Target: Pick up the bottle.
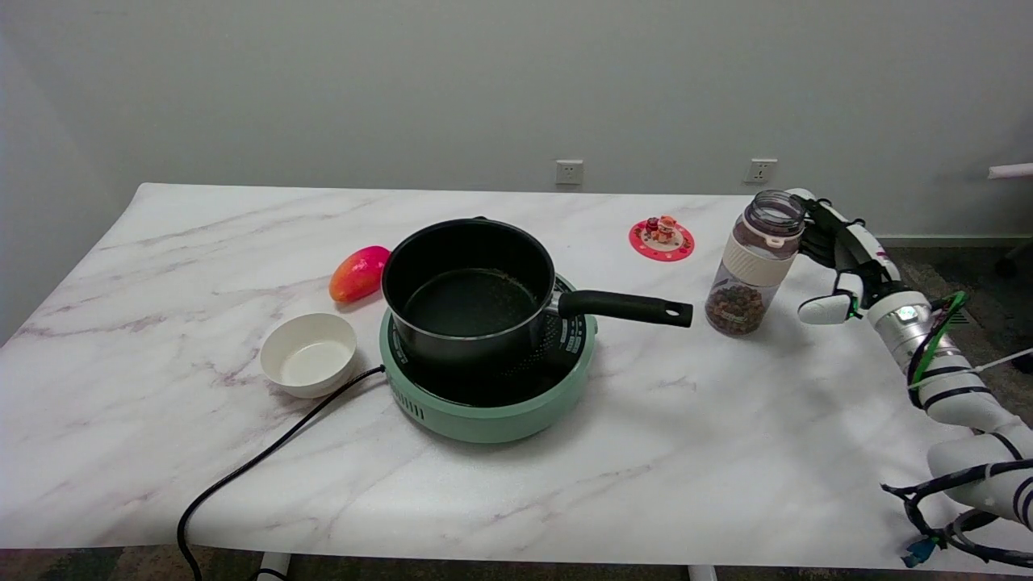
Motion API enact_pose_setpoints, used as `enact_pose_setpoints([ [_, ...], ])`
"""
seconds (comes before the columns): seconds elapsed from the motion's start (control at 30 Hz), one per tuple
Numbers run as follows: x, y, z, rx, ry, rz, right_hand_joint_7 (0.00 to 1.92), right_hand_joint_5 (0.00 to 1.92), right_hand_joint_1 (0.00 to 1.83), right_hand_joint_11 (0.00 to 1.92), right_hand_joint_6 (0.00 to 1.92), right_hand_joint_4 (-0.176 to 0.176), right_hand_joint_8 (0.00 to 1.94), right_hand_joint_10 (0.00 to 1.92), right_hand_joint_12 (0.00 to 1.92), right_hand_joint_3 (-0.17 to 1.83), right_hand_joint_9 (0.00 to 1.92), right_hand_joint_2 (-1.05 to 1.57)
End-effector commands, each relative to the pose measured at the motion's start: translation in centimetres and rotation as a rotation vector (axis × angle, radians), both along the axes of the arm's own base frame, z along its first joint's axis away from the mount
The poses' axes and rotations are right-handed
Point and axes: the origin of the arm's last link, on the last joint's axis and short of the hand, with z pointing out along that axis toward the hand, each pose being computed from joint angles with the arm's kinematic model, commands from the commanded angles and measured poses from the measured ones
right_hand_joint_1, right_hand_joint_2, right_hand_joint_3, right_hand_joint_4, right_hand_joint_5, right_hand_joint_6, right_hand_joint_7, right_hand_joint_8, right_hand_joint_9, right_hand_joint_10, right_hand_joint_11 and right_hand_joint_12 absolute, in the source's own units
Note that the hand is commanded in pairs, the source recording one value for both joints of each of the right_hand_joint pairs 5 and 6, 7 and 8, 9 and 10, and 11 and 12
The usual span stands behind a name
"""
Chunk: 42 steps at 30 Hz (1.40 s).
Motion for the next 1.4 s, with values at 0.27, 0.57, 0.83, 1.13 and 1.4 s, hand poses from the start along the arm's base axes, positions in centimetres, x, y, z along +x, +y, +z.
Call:
enact_pose_setpoints([
  [0.27,-1.4,-3.7,-4.6,0.053,-0.124,0.061,0.52,0.2,1.16,0.44,0.2,0.0,0.52,0.46,0.44,0.92,0.46,-0.92],
  [0.57,-1.8,-3.8,-5.3,0.039,-0.183,0.093,0.52,0.2,1.18,0.4,0.2,0.0,0.52,0.45,0.4,0.88,0.45,-0.88],
  [0.83,-1.9,-3.6,-5.3,0.035,-0.186,0.091,0.53,0.21,1.29,0.33,0.21,0.0,0.53,0.44,0.33,0.73,0.44,-0.74],
  [1.13,-2.1,-3.5,-5.2,0.036,-0.217,0.093,0.59,0.31,1.43,0.22,0.31,0.0,0.59,0.7,0.22,0.75,0.7,-0.22],
  [1.4,-2.3,-3.3,-5.0,0.029,-0.222,0.087,0.9,0.45,1.52,0.52,0.45,0.0,0.9,0.9,0.52,0.65,0.9,0.21],
])
